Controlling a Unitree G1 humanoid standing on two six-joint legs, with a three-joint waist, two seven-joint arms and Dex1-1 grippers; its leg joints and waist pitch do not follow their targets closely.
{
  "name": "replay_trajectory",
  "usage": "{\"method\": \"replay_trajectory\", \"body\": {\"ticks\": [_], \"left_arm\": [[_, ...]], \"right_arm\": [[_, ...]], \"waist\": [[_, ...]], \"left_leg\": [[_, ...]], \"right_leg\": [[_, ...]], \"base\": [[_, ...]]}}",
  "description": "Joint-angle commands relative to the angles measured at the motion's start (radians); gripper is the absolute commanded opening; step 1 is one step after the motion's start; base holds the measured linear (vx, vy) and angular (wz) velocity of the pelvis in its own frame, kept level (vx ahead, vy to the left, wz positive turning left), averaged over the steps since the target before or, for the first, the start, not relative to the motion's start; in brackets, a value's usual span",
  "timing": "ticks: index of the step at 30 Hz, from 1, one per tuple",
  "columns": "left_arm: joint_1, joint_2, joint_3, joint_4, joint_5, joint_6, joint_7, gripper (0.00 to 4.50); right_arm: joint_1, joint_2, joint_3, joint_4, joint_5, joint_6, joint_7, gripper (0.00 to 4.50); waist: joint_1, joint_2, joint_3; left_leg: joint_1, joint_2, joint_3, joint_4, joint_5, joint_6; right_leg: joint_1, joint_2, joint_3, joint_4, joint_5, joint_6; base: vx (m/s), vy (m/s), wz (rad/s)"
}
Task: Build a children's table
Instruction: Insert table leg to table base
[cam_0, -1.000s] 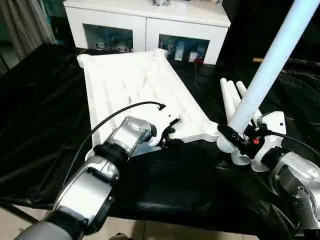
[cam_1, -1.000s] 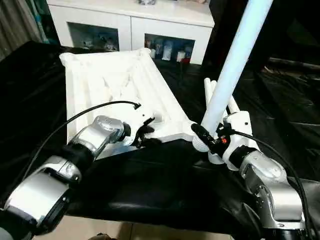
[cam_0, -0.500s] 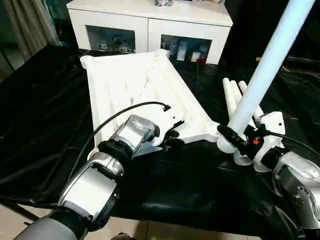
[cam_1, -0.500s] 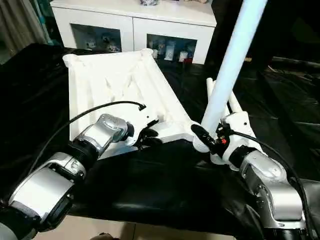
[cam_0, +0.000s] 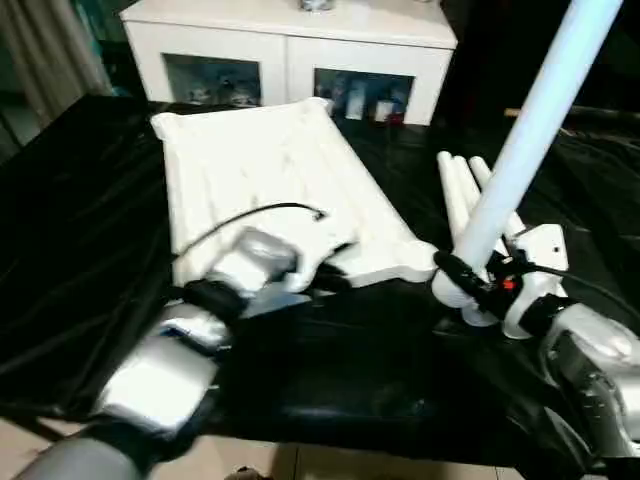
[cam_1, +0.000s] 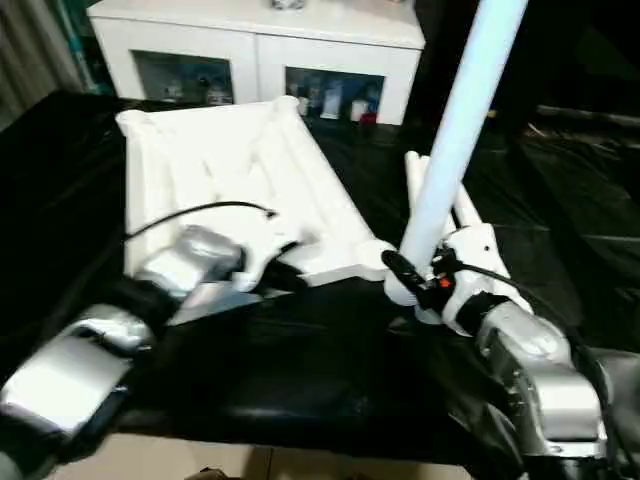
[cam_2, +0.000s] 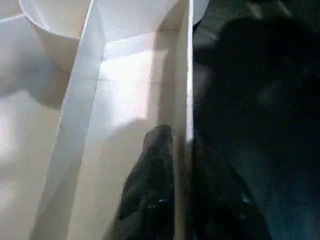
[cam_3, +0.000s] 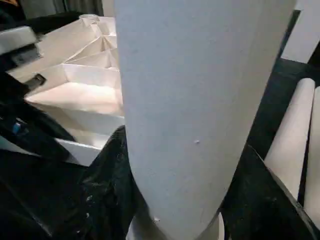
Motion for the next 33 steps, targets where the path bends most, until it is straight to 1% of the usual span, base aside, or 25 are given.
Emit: {"method": "replay_trajectory", "body": {"ticks": [1,2,3,4,5,6,7,8,9,10,11,12,14,15,16,17,19,20,21,22,24,26,30,32,33], "left_arm": [[0.095,0.11,0.0,-0.101,-0.001,0.022,-0.083,0.35],[0.133,0.151,-0.001,-0.166,-0.006,0.021,-0.114,0.35],[0.156,0.174,0.0,-0.208,-0.011,0.031,-0.13,0.22],[0.195,0.215,0.002,-0.284,-0.015,0.053,-0.153,0.05],[0.211,0.232,0.003,-0.316,-0.016,0.062,-0.162,0.04],[0.25,0.275,0.008,-0.392,-0.017,0.085,-0.177,0.02],[0.272,0.299,0.011,-0.435,-0.017,0.098,-0.184,0.02],[0.308,0.331,0.021,-0.503,-0.024,0.112,-0.194,0.02],[0.343,0.361,0.03,-0.573,-0.031,0.129,-0.201,0.02],[0.353,0.368,0.033,-0.593,-0.032,0.135,-0.202,0.02],[0.365,0.377,0.035,-0.617,-0.033,0.142,-0.203,0.02],[0.395,0.389,0.051,-0.669,-0.04,0.138,-0.197,0.02],[0.467,0.431,0.068,-0.803,-0.043,0.144,-0.182,0.02],[0.467,0.431,0.068,-0.803,-0.043,0.144,-0.182,0.02],[0.486,0.448,0.065,-0.838,-0.043,0.138,-0.187,0.02],[0.493,0.455,0.062,-0.854,-0.046,0.143,-0.195,0.02],[0.504,0.473,0.051,-0.886,-0.058,0.168,-0.219,0.02],[0.508,0.48,0.048,-0.9,-0.063,0.181,-0.224,0.55],[0.507,0.484,0.049,-0.914,-0.07,0.204,-0.229,0.55],[0.499,0.483,0.063,-0.936,-0.081,0.231,-0.223,0.55],[0.491,0.473,0.077,-0.967,-0.079,0.251,-0.193,0.75],[0.488,0.468,0.079,-0.982,-0.076,0.263,-0.179,0.91],[0.481,0.44,0.071,-1.05,-0.098,0.345,-0.162,1.12],[0.476,0.418,0.06,-1.06,-0.087,0.356,-0.138,1.41],[0.474,0.411,0.053,-1.062,-0.081,0.36,-0.126,1.41]], "right_arm": [[0.006,0.003,0.0,-0.011,-0.003,-0.018,-0.003,1.87],[0.01,0.005,0.004,-0.012,-0.003,-0.021,-0.001,1.87],[0.012,0.007,0.006,-0.012,-0.002,-0.022,0.0,1.87],[0.014,0.012,0.008,-0.013,0.0,-0.023,0.003,1.87],[0.015,0.014,0.01,-0.013,0.002,-0.023,0.004,1.87],[0.018,0.021,0.014,-0.014,0.006,-0.023,0.009,1.87],[0.02,0.024,0.016,-0.014,0.008,-0.025,0.012,1.87],[0.023,0.029,0.021,-0.011,0.009,-0.029,0.017,1.87],[0.025,0.033,0.025,-0.006,0.009,-0.036,0.022,1.87],[0.026,0.033,0.026,-0.005,0.009,-0.038,0.024,1.87],[0.028,0.034,0.027,-0.004,0.009,-0.04,0.027,1.87],[0.025,0.037,0.03,0.004,0.006,-0.045,0.026,1.87],[0.014,0.046,0.037,0.02,0.002,-0.05,0.026,1.87],[0.014,0.046,0.037,0.02,0.002,-0.05,0.026,1.87],[0.011,0.048,0.04,0.023,0.002,-0.05,0.028,1.87],[0.01,0.048,0.041,0.022,0.002,-0.049,0.03,1.87],[0.008,0.05,0.044,0.021,0.002,-0.047,0.034,1.87],[0.007,0.051,0.044,0.021,0.002,-0.047,0.036,1.87],[0.008,0.05,0.045,0.02,0.001,-0.047,0.04,1.87],[0.008,0.05,0.047,0.019,0.002,-0.045,0.042,1.87],[0.009,0.05,0.05,0.016,0.002,-0.043,0.042,1.87],[0.01,0.05,0.051,0.012,0.004,-0.041,0.041,1.87],[0.013,0.054,0.06,-0.004,0.007,-0.031,0.038,1.87],[0.012,0.057,0.065,-0.003,0.004,-0.03,0.036,1.87],[0.01,0.059,0.066,-0.003,0.002,-0.029,0.035,1.87]], "waist": [[0.007,-0.008,-0.061],[0.007,-0.006,-0.064],[0.001,-0.005,-0.064],[0.002,-0.004,-0.064],[0.002,-0.004,-0.064],[0.004,0.002,-0.068],[0.002,0.001,-0.065],[0.002,0.002,-0.065],[0.003,0.005,-0.066],[0.003,0.008,-0.065],[0.002,0.008,-0.062],[0.003,0.004,-0.061],[0.002,0.002,-0.058],[0.002,0.0,-0.059],[0.003,0.003,-0.057],[0.002,-0.004,-0.057],[0.006,0.0,-0.059],[0.006,0.0,-0.057],[0.005,-0.008,-0.059],[0.009,-0.004,-0.06],[0.011,-0.005,-0.061],[0.015,-0.008,-0.061],[0.021,-0.008,-0.061],[0.021,-0.007,-0.062],[0.02,-0.008,-0.062]], "left_leg": [[0.009,0.096,-0.044,-0.105,-0.257,0.044],[0.01,0.099,-0.046,-0.107,-0.254,0.041],[0.012,0.098,-0.043,-0.108,-0.244,0.04],[0.022,0.1,-0.039,-0.106,-0.244,0.037],[0.022,0.1,-0.039,-0.106,-0.244,0.037],[0.02,0.103,-0.039,-0.106,-0.21,0.039],[0.019,0.1,-0.037,-0.107,-0.199,0.043],[0.023,0.1,-0.034,-0.106,-0.203,0.041],[0.021,0.102,-0.036,-0.108,-0.198,0.038],[0.021,0.102,-0.036,-0.108,-0.2,0.037],[0.026,0.099,-0.032,-0.109,-0.224,0.03],[0.027,0.099,-0.032,-0.11,-0.247,0.02],[0.021,0.101,-0.036,-0.116,-0.269,0.004],[0.025,0.101,-0.034,-0.115,-0.277,0.0],[0.029,0.098,-0.033,-0.114,-0.295,-0.008],[0.029,0.099,-0.032,-0.115,-0.294,-0.009],[0.031,0.097,-0.032,-0.115,-0.285,-0.012],[0.029,0.095,-0.031,-0.115,-0.273,-0.011],[0.029,0.096,-0.03,-0.114,-0.266,-0.01],[0.03,0.095,-0.029,-0.112,-0.238,-0.005],[0.029,0.094,-0.027,-0.108,-0.215,0.004],[0.029,0.092,-0.026,-0.106,-0.205,0.013],[0.031,0.093,-0.025,-0.105,-0.203,0.009],[0.028,0.092,-0.026,-0.104,-0.201,0.009],[0.027,0.092,-0.026,-0.104,-0.201,0.009]], "right_leg": [[0.048,-0.068,0.035,-0.053,-0.201,-0.252],[0.049,-0.07,0.035,-0.052,-0.204,-0.249],[0.043,-0.063,0.035,-0.051,-0.192,-0.247],[0.037,-0.061,0.036,-0.048,-0.172,-0.258],[0.037,-0.061,0.036,-0.048,-0.172,-0.258],[0.042,-0.063,0.036,-0.04,-0.122,-0.269],[0.039,-0.058,0.036,-0.04,-0.113,-0.271],[0.035,-0.056,0.035,-0.038,-0.107,-0.278],[0.04,-0.058,0.035,-0.035,-0.097,-0.279],[0.038,-0.057,0.035,-0.034,-0.097,-0.279],[0.033,-0.052,0.035,-0.039,-0.124,-0.274],[0.033,-0.052,0.035,-0.042,-0.155,-0.27],[0.036,-0.056,0.036,-0.043,-0.198,-0.255],[0.033,-0.054,0.036,-0.045,-0.213,-0.25],[0.026,-0.05,0.038,-0.049,-0.236,-0.238],[0.027,-0.05,0.038,-0.049,-0.237,-0.235],[0.026,-0.05,0.039,-0.045,-0.235,-0.227],[0.026,-0.047,0.038,-0.045,-0.222,-0.225],[0.027,-0.048,0.038,-0.044,-0.213,-0.225],[0.027,-0.048,0.038,-0.039,-0.182,-0.234],[0.03,-0.048,0.038,-0.036,-0.154,-0.242],[0.03,-0.049,0.038,-0.038,-0.16,-0.242],[0.03,-0.049,0.039,-0.039,-0.183,-0.236],[0.032,-0.048,0.039,-0.039,-0.185,-0.234],[0.033,-0.048,0.038,-0.04,-0.185,-0.232]], "base": [[0.0,0.0,0.0],[0.0,0.0,0.0],[0.0,0.0,0.0],[0.0,0.0,0.0],[0.0,0.0,0.0],[0.0,0.0,0.0],[0.0,0.0,0.0],[0.0,0.0,0.0],[0.0,0.0,0.0],[0.0,0.0,0.0],[0.0,0.0,0.0],[0.0,0.0,0.0],[0.0,0.0,0.0],[0.0,0.0,0.0],[0.0,0.0,0.0],[0.0,0.0,0.0],[0.0,0.0,0.0],[0.0,0.0,0.0],[0.0,0.0,0.0],[0.0,0.0,0.0],[0.0,0.0,0.0],[0.0,0.0,0.0],[0.0,0.0,0.0],[0.0,0.0,0.0],[0.0,0.0,0.0]]}}
